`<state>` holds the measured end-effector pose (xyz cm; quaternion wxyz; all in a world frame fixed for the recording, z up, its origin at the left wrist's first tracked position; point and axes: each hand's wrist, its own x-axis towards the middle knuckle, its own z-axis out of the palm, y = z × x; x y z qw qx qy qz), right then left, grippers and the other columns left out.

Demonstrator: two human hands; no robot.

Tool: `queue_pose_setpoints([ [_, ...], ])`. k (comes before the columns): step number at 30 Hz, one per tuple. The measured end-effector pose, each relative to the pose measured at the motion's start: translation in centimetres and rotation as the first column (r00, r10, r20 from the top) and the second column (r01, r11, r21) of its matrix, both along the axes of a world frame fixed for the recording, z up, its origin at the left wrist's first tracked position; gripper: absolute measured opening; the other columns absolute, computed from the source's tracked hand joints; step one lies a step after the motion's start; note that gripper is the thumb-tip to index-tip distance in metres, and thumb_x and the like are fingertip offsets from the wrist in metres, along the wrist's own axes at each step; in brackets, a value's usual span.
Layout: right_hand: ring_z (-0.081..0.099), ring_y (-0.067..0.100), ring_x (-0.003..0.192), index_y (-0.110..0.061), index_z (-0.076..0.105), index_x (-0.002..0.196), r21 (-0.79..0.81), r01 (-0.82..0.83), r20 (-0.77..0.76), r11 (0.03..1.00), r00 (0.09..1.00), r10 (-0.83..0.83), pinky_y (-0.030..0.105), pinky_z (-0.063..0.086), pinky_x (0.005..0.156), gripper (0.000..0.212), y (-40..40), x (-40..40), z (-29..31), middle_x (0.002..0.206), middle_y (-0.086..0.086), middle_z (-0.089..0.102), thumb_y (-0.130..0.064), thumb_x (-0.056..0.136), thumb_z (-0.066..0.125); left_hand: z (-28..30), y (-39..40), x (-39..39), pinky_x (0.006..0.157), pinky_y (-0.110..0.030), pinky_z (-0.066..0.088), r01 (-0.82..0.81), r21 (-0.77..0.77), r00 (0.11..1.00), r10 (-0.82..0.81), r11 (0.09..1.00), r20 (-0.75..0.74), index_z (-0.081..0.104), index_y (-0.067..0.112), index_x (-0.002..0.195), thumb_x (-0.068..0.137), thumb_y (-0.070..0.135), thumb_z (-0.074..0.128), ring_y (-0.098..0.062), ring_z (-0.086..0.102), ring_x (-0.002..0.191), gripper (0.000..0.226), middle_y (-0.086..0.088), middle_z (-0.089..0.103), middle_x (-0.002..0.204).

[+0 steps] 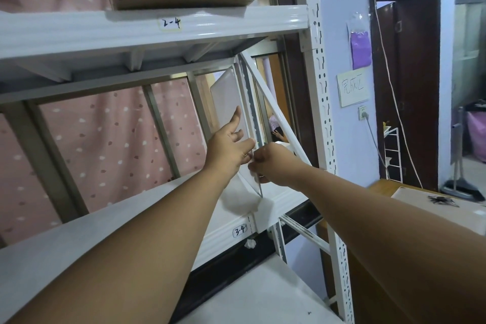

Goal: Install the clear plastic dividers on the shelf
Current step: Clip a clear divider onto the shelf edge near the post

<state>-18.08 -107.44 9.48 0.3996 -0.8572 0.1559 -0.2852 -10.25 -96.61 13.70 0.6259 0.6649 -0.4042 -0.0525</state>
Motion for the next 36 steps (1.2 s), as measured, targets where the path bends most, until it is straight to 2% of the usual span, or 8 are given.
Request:
queue_pose_setpoints([
  [8,0.075,0.029,0.075,0.003,0.073,0.096,0.003,-0.005,0.005,1.0,1.0,0.005,0.023,0.063,0.06,0.016,-0.2,0.3,0.0,0.088,0.023,0.073,-0.008,0.094,0.062,0.1,0.0,0.3,0.095,-0.049,0.063,0.002,0.018,1.0,-0.002,1.0,0.017,0.037,0.046,0.159,0.093,-0.001,0.073,-0.028,0.056,0.142,0.089,-0.015,0.056,0.157],
  [20,0.074,0.036,0.077,0.007,0.071,0.096,-0.041,0.013,-0.014,0.999,1.0,-0.014,0.046,0.063,0.074,0.017,-0.2,0.7,-0.2,0.09,0.029,0.072,-0.007,0.094,0.061,-0.3,0.1,0.1,0.099,-0.052,0.061,-0.019,0.017,0.999,0.018,1.0,0.038,0.033,0.044,0.161,0.095,-0.002,0.07,-0.026,0.05,0.148,0.088,-0.014,0.051,0.161],
  [25,0.075,0.028,0.069,0.003,0.073,0.089,-0.099,0.015,-0.01,0.995,1.0,-0.016,0.038,0.065,0.07,0.017,0.0,0.6,-0.4,0.082,0.023,0.074,-0.007,0.093,0.06,-1.0,0.1,0.4,0.098,-0.048,0.062,-0.024,0.015,0.999,0.023,1.0,0.037,0.032,0.042,0.162,0.096,-0.001,0.069,-0.026,0.052,0.147,0.086,-0.012,0.051,0.161],
  [28,0.074,0.029,0.069,0.004,0.072,0.087,-0.108,0.013,-0.01,0.994,1.0,-0.014,0.039,0.064,0.071,0.017,0.2,0.5,-0.3,0.082,0.023,0.073,-0.006,0.093,0.059,-1.4,0.0,0.8,0.09,-0.041,0.064,-0.04,0.008,0.997,0.039,0.999,0.065,0.033,0.041,0.162,0.096,0.001,0.068,-0.023,0.071,0.114,0.086,-0.009,0.067,0.143],
  [30,0.074,0.033,0.071,0.004,0.071,0.087,-0.098,0.015,-0.005,0.995,1.0,-0.016,0.043,0.064,0.072,0.017,0.3,0.4,-0.4,0.082,0.025,0.072,-0.005,0.093,0.058,-1.5,-0.1,1.0,0.083,-0.04,0.061,-0.043,0.009,0.995,0.042,0.999,0.085,0.035,0.041,0.162,0.095,0.001,0.068,-0.018,0.049,0.082,0.085,-0.001,0.07,0.122],
  [32,0.073,0.038,0.073,0.006,0.07,0.087,-0.083,0.017,0.005,0.996,1.0,-0.017,0.048,0.063,0.073,0.017,0.3,0.3,-0.6,0.082,0.027,0.072,-0.004,0.092,0.058,-1.6,-0.2,0.8,0.09,-0.042,0.063,-0.064,0.022,0.993,0.061,0.998,0.106,0.036,0.042,0.161,0.094,0.003,0.069,-0.012,0.066,0.116,0.084,0.001,0.07,0.123],
  [33,0.072,0.04,0.075,0.007,0.069,0.088,-0.064,0.014,0.014,0.998,1.0,-0.013,0.048,0.063,0.073,0.016,0.3,0.3,-0.8,0.083,0.029,0.071,-0.003,0.092,0.057,-1.6,-0.2,0.6,0.093,-0.042,0.065,-0.074,0.03,0.99,0.07,0.997,0.119,0.037,0.042,0.16,0.094,0.004,0.07,-0.009,0.068,0.109,0.083,0.001,0.071,0.128],
  [36,0.072,0.041,0.076,0.01,0.068,0.089,-0.029,0.018,0.024,0.999,1.0,-0.018,0.047,0.063,0.072,0.016,0.1,0.1,-1.0,0.083,0.03,0.071,-0.002,0.092,0.058,-2.0,-0.5,0.2,0.106,-0.046,0.058,-0.084,0.04,0.984,0.077,0.996,0.163,0.04,0.039,0.16,0.094,0.007,0.072,-0.019,0.059,0.139,0.08,-0.002,0.059,0.154],
])
